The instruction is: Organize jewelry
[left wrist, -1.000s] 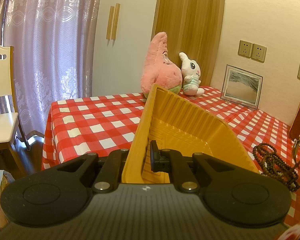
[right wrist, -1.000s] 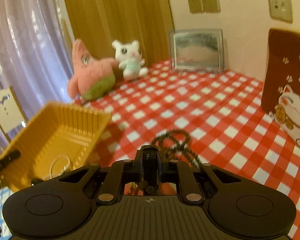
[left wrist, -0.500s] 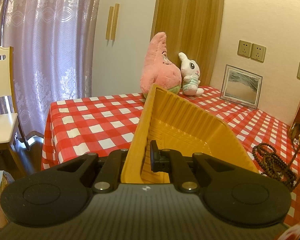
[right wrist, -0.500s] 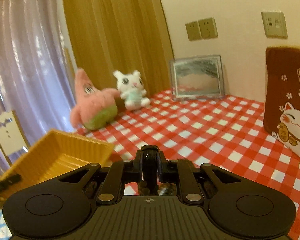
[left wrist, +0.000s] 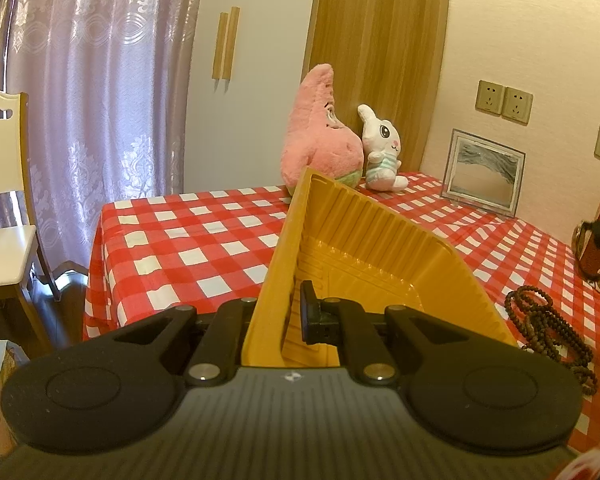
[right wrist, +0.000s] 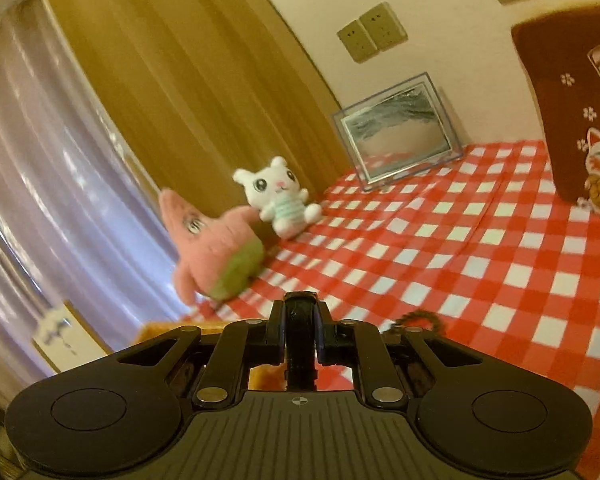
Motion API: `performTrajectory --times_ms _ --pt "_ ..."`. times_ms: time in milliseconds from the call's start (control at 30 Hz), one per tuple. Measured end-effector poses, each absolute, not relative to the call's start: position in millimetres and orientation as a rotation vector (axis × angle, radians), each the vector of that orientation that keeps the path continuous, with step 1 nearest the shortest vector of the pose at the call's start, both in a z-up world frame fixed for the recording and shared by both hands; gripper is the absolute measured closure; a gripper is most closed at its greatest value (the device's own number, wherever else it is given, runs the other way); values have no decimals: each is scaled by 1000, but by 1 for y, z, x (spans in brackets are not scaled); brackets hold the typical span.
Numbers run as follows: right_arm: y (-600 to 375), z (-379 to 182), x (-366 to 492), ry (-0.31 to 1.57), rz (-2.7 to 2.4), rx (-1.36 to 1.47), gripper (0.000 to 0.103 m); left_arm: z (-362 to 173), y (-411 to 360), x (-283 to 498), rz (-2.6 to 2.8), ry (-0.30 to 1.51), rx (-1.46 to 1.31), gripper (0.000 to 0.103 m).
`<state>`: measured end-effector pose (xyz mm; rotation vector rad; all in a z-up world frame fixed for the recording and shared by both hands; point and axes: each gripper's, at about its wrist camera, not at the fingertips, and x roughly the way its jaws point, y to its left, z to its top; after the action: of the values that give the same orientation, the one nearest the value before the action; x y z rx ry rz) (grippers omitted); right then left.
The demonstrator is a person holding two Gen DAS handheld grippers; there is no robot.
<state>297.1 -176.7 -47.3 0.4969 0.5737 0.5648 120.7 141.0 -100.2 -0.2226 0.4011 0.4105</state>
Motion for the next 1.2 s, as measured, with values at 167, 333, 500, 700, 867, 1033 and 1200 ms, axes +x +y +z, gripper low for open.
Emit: performTrajectory --times_ms 167,333,500,700,867,1033,1200 --pt "-172 -32 292 599 592 495 89 -100 141 121 411 402 -224 95" --pt "-148 -24 282 646 651 474 89 -99 142 122 410 401 -223 95" --pt "-110 -19 270 684 756 460 89 -99 141 122 411 402 -222 95" --pt "-58 -18 258 716 894 432 89 -99 141 122 412 402 -226 95" --pt "-16 -36 248 797 957 364 89 -99 140 122 412 402 -228 95" --pt "14 -62 240 887 941 275 89 -101 140 120 414 403 -230 95" --pt "32 -82 234 893 917 153 89 -102 140 118 414 404 -231 95"
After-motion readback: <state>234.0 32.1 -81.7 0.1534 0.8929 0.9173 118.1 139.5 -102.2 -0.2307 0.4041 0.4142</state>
